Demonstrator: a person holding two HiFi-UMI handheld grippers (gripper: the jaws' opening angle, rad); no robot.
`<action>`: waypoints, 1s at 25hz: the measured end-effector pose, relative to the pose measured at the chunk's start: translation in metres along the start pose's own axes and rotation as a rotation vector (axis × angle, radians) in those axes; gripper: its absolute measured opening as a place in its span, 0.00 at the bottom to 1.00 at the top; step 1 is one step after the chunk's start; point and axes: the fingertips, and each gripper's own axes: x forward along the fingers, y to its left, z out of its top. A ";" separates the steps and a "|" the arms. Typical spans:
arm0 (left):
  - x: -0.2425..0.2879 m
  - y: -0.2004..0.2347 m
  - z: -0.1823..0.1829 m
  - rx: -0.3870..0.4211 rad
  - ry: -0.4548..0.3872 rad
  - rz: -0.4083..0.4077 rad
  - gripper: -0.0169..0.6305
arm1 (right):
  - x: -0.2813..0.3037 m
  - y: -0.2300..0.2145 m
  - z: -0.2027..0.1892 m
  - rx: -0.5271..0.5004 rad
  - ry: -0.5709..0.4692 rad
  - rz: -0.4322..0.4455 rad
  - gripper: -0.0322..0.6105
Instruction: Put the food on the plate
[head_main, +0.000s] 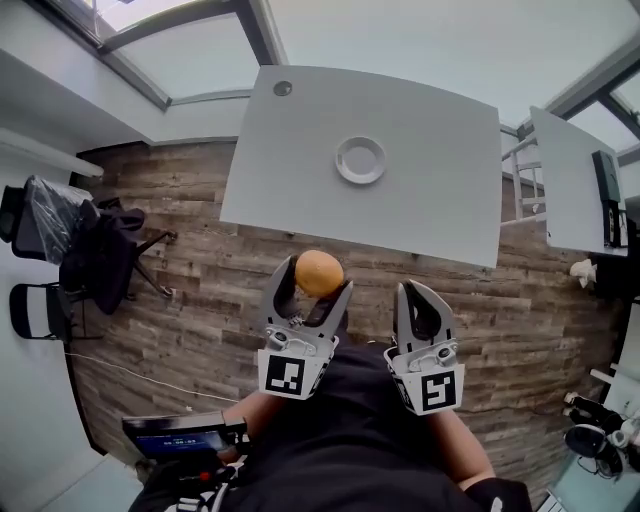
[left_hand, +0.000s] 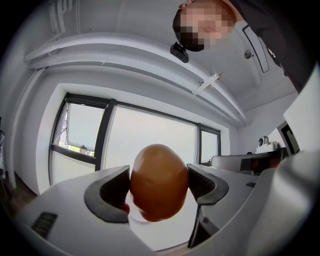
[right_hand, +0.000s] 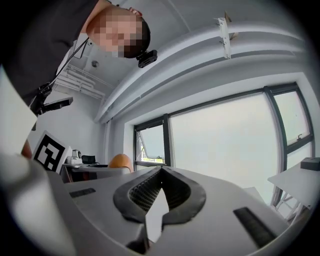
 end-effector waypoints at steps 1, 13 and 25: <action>0.004 0.006 0.001 0.001 0.003 0.002 0.55 | 0.008 -0.001 -0.001 -0.004 0.013 -0.006 0.05; 0.048 0.072 0.013 -0.028 -0.021 -0.018 0.55 | 0.078 -0.020 0.002 -0.004 0.020 -0.090 0.05; 0.052 0.119 0.015 0.010 -0.010 0.056 0.55 | 0.118 -0.028 -0.007 -0.008 0.036 -0.102 0.05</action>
